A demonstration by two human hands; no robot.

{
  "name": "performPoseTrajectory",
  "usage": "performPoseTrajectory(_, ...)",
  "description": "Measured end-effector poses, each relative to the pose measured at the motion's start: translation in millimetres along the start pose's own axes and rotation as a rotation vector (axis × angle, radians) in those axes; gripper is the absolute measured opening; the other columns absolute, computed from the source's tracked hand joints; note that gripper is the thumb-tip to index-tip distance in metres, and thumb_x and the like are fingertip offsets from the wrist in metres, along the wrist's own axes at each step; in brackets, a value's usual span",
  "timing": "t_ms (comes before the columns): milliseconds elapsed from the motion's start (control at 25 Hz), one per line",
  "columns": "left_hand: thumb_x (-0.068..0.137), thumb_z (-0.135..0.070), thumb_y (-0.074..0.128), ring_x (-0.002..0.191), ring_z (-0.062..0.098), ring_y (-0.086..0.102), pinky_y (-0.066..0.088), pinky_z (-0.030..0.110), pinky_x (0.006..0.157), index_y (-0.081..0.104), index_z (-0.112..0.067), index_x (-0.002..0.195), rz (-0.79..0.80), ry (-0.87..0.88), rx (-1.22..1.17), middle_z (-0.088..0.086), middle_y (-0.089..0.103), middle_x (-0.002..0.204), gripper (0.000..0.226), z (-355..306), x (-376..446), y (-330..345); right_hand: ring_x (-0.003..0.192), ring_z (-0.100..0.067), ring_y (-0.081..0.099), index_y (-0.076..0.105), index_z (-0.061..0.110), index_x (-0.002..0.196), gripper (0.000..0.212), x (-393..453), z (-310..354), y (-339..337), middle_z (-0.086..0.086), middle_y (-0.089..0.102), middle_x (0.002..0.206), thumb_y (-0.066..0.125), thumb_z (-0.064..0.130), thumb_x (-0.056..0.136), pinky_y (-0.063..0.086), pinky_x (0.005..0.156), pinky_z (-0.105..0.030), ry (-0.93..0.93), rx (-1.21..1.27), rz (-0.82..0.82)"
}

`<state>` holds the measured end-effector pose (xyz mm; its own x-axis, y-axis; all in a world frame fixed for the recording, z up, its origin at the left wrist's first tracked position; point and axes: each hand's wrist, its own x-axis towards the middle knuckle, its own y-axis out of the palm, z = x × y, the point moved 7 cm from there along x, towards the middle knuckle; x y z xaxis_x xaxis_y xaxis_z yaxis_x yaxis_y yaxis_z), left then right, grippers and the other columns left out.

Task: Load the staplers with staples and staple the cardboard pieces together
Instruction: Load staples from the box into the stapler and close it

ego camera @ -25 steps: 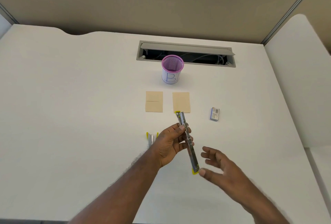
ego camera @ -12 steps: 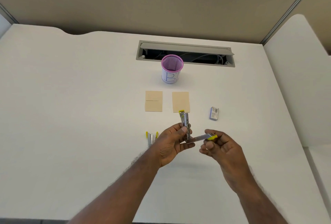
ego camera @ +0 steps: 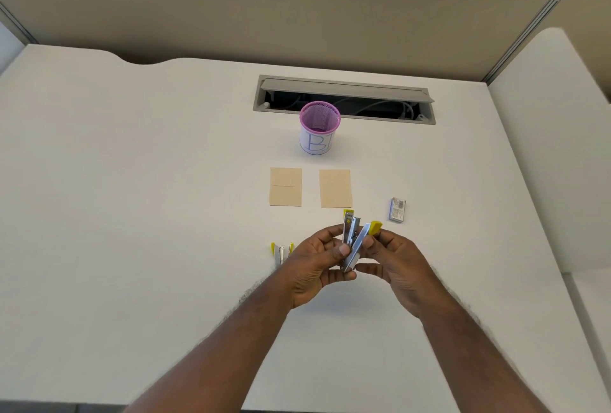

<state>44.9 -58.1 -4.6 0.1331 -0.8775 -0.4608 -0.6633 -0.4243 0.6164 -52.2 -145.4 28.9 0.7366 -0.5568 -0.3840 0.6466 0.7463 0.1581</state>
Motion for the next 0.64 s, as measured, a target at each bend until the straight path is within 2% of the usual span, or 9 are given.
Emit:
performPoseTrajectory(120, 0.083, -0.016, 0.068, 0.084, 0.016, 0.066, 0.059, 0.032, 0.069, 0.054, -0.008, 0.128, 0.032, -0.033, -0.015, 0.014, 0.061, 0.107, 0.047, -1, -1, 1, 0.090, -0.017, 0.071, 0.073, 0.021, 0.110, 0.052, 4, -3, 4, -0.006, 0.076, 0.101, 0.077, 0.057, 0.073, 0.057, 0.075, -0.029, 0.032, 0.003, 0.081)
performPoseTrajectory(240, 0.087, -0.013, 0.066, 0.083, 0.018, 0.069, 0.060, 0.034, 0.071, 0.058, -0.010, 0.115, 0.017, -0.062, 0.001, 0.010, 0.068, 0.099, 0.029, 2, -1, -2, 0.096, -0.018, 0.071, 0.072, 0.020, 0.114, 0.051, 7, -5, 6, -0.005, 0.075, 0.108, 0.076, 0.053, 0.076, 0.057, 0.078, -0.030, 0.032, 0.010, 0.119)
performPoseTrajectory(360, 0.091, -0.015, 0.065, 0.089, 0.021, 0.070, 0.060, 0.038, 0.080, 0.062, -0.010, 0.102, -0.040, -0.034, 0.074, 0.009, 0.070, 0.097, 0.012, 4, 1, -5, 0.096, -0.019, 0.071, 0.073, 0.014, 0.108, 0.051, 13, -11, -2, -0.008, 0.074, 0.108, 0.080, 0.050, 0.073, 0.057, 0.080, -0.030, 0.019, 0.040, 0.018)
performPoseTrajectory(440, 0.092, -0.021, 0.065, 0.093, 0.020, 0.070, 0.059, 0.040, 0.084, 0.065, -0.011, 0.103, -0.104, -0.003, 0.157, 0.008, 0.071, 0.101, 0.015, 4, 2, -6, 0.092, -0.021, 0.071, 0.073, 0.010, 0.102, 0.044, 16, -17, -12, -0.010, 0.074, 0.102, 0.079, 0.043, 0.074, 0.057, 0.078, -0.029, 0.032, 0.065, -0.082)
performPoseTrajectory(640, 0.095, -0.029, 0.062, 0.089, 0.016, 0.066, 0.060, 0.034, 0.077, 0.068, -0.017, 0.108, -0.234, -0.008, 0.351, 0.000, 0.068, 0.105, 0.019, 6, 2, -8, 0.083, -0.023, 0.071, 0.071, 0.003, 0.093, 0.022, 23, -35, -29, -0.011, 0.075, 0.085, 0.074, 0.024, 0.085, 0.059, 0.077, -0.035, 0.122, -0.060, -0.260)
